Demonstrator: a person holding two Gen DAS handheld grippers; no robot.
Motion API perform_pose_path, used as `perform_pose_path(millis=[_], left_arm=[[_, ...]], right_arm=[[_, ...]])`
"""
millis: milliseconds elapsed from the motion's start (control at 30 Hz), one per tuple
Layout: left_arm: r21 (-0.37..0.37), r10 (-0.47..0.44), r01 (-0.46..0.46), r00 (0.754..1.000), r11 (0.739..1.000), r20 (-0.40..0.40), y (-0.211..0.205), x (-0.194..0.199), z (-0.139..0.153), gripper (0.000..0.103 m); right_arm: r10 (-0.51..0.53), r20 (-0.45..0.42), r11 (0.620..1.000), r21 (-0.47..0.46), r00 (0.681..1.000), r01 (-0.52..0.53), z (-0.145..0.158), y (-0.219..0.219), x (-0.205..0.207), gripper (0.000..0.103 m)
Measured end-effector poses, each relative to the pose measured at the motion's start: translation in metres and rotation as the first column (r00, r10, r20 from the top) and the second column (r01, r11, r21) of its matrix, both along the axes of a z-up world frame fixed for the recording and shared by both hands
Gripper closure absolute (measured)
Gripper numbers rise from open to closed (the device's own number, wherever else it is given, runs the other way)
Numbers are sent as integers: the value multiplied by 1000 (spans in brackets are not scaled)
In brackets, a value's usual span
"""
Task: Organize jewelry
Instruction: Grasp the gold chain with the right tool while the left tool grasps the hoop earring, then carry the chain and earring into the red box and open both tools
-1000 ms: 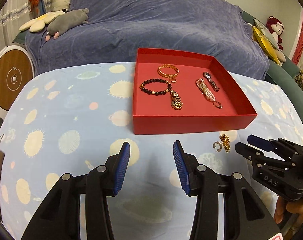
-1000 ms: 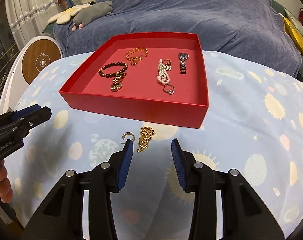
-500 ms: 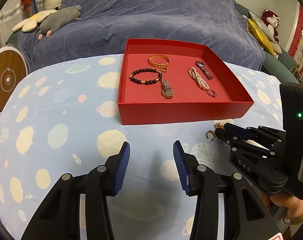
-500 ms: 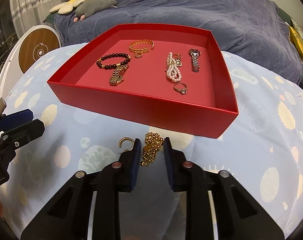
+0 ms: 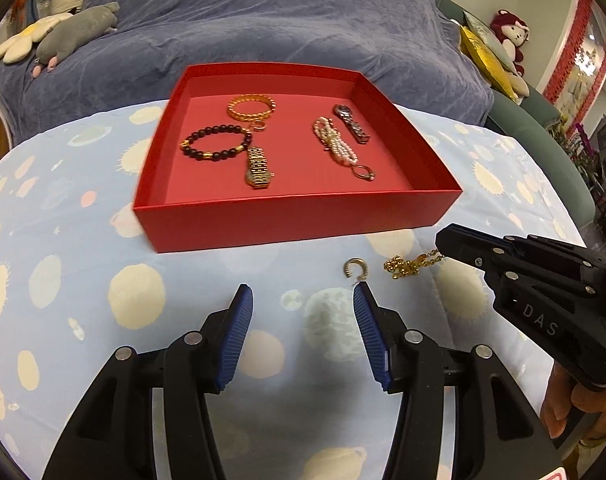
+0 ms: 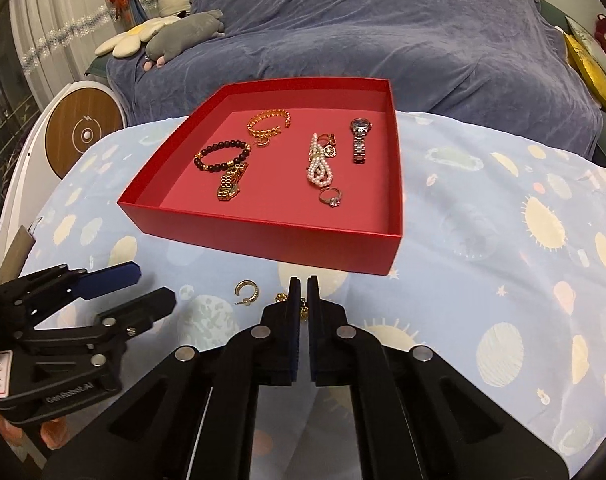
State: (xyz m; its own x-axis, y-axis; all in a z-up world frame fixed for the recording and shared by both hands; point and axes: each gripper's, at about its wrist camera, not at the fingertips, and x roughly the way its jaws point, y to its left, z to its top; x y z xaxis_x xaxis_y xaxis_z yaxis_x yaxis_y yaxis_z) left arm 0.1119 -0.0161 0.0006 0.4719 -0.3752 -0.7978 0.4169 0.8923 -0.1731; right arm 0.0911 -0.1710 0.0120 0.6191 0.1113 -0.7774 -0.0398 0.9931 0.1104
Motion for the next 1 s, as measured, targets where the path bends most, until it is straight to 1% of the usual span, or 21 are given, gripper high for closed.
perform_pose_path(millis=[133, 333, 400, 467, 533, 567, 800, 900, 1000], left_arm=[[28, -38, 37, 999, 999, 3, -29, 4, -10, 52], [65, -66, 65, 998, 996, 14, -52, 10, -25, 52], [89, -76, 72, 996, 993, 42, -56, 8, -26, 59], [91, -80, 75, 995, 993, 53, -56, 9, -26, 75], [83, -77, 72, 996, 994, 50, -54, 11, -26, 86], [78, -74, 70, 996, 994, 47, -52, 11, -26, 89], [73, -67, 63, 996, 995, 56, -50, 9, -22, 89], [48, -60, 57, 996, 997, 69, -44, 7, -9, 89], [7, -49, 49, 995, 999, 86, -36, 5, 12, 89]], right_arm=[[-5, 4, 1000, 9, 1000, 5, 4, -5, -3, 101], [0, 40, 1000, 16, 999, -1, 17, -5, -6, 101], [1, 47, 1000, 20, 999, -2, 20, -6, -7, 101], [-2, 53, 1000, 22, 999, 0, 23, -8, -9, 101], [-5, 54, 1000, 26, 999, 3, 24, -9, -9, 101], [-7, 55, 1000, 27, 998, 5, 24, -10, -9, 101], [-11, 64, 999, 34, 998, 9, 28, -13, -10, 101], [-13, 81, 999, 40, 997, 9, 35, -15, -12, 101], [-13, 107, 999, 52, 994, 8, 47, -19, -13, 101]])
